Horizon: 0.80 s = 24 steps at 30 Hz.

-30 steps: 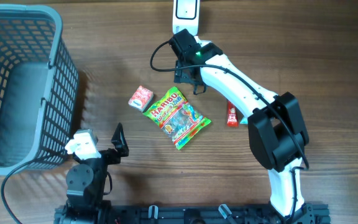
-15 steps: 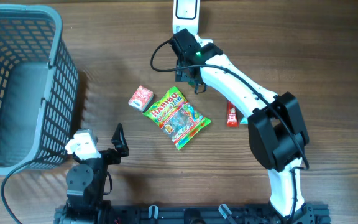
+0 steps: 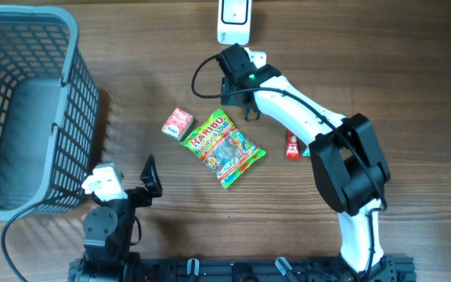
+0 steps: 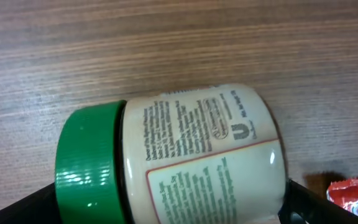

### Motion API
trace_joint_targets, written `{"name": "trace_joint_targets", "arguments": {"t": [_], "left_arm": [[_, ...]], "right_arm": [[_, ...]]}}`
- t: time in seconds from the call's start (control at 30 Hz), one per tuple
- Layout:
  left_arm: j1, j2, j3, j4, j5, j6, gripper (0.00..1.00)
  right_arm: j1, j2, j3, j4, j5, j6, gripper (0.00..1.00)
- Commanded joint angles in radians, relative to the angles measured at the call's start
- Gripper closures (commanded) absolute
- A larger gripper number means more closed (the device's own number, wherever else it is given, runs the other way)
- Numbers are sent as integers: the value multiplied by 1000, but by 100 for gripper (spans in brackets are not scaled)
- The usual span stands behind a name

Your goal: Scan the item barcode

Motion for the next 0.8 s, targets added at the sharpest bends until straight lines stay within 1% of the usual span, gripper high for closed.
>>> {"name": "trace_joint_targets", "arguments": {"t": [0.0, 0.13, 0.27, 0.37, 0.5, 0.53, 0.57, 0.6, 0.63, 0.7, 0.77], "left_arm": [[-6, -3, -8, 4, -6, -12, 0], [-6, -3, -8, 4, -6, -12, 0], [-6, -3, -8, 4, -6, -12, 0], [-6, -3, -8, 4, -6, -12, 0], [-6, -3, -8, 4, -6, -12, 0], [-6, -3, -8, 4, -6, -12, 0], [-6, -3, -8, 4, -6, -12, 0], [-6, -3, -8, 4, -6, -12, 0], [-6, -3, -8, 4, -6, -12, 0], [-6, -3, -8, 4, -6, -12, 0], [-6, -3, -8, 4, -6, -12, 0]], "right_arm": [[-18, 33, -16, 8, -8, -20, 0], [-27, 71, -16, 62, -24, -50, 0], [-27, 104, -16, 62, -50, -50, 0], [-27, 107, -16, 55, -95, -45, 1], [-26, 107, -16, 50, -103, -42, 0], [-27, 109, -16, 66, -145, -51, 0], [-27, 109, -16, 66, -143, -59, 7], [-27, 109, -16, 66, -144, -69, 21], [-27, 109, -16, 67, -143, -70, 28], [-27, 109, -16, 72, -143, -73, 33], [-27, 108, -16, 75, -143, -76, 33]]}}
